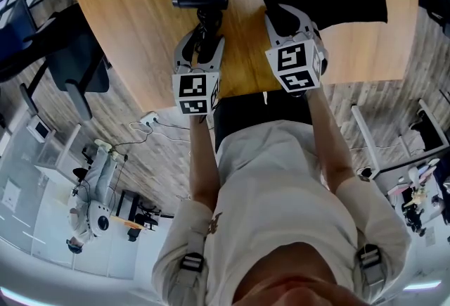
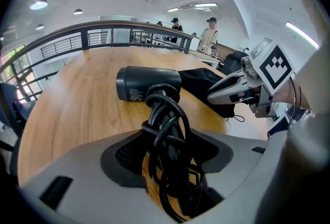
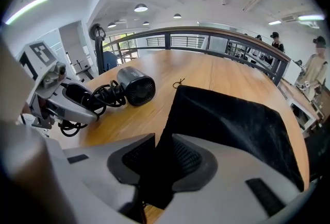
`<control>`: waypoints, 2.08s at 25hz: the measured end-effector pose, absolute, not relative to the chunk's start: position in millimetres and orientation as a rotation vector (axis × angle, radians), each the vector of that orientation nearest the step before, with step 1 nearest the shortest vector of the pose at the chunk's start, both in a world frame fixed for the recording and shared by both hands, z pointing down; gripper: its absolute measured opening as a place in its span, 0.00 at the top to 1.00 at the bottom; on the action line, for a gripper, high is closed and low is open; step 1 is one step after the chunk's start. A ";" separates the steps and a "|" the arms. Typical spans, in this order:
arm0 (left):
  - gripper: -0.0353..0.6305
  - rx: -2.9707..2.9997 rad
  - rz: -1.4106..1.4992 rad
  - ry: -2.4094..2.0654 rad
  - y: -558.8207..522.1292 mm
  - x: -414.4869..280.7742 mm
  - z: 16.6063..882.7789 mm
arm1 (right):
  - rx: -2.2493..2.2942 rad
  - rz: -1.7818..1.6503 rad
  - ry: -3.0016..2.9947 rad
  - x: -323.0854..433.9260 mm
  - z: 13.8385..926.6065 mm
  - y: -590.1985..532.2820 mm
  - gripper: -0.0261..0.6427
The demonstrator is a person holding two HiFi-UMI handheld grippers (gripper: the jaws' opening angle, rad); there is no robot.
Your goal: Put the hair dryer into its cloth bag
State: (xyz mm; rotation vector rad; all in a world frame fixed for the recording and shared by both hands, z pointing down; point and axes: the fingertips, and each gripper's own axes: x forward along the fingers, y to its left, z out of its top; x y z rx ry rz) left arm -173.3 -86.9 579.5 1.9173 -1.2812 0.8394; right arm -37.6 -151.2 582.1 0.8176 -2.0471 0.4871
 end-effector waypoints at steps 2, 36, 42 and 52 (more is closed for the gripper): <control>0.55 1.929 0.849 -1.280 -86.2 -173.8 578.0 | 0.813 0.481 -2.036 -38.0 586.8 -150.7 0.80; 0.55 2.088 0.892 -1.107 -73.9 -171.3 572.0 | 0.895 0.545 -1.992 -31.7 592.2 -127.0 0.82; 0.55 2.099 0.886 -1.097 -71.5 -170.5 569.2 | 0.953 0.561 -1.991 -26.0 586.7 -131.4 0.92; 0.55 2.137 0.917 -1.047 -60.8 -167.7 563.8 | 1.064 0.619 -2.071 -16.5 550.2 -136.5 0.92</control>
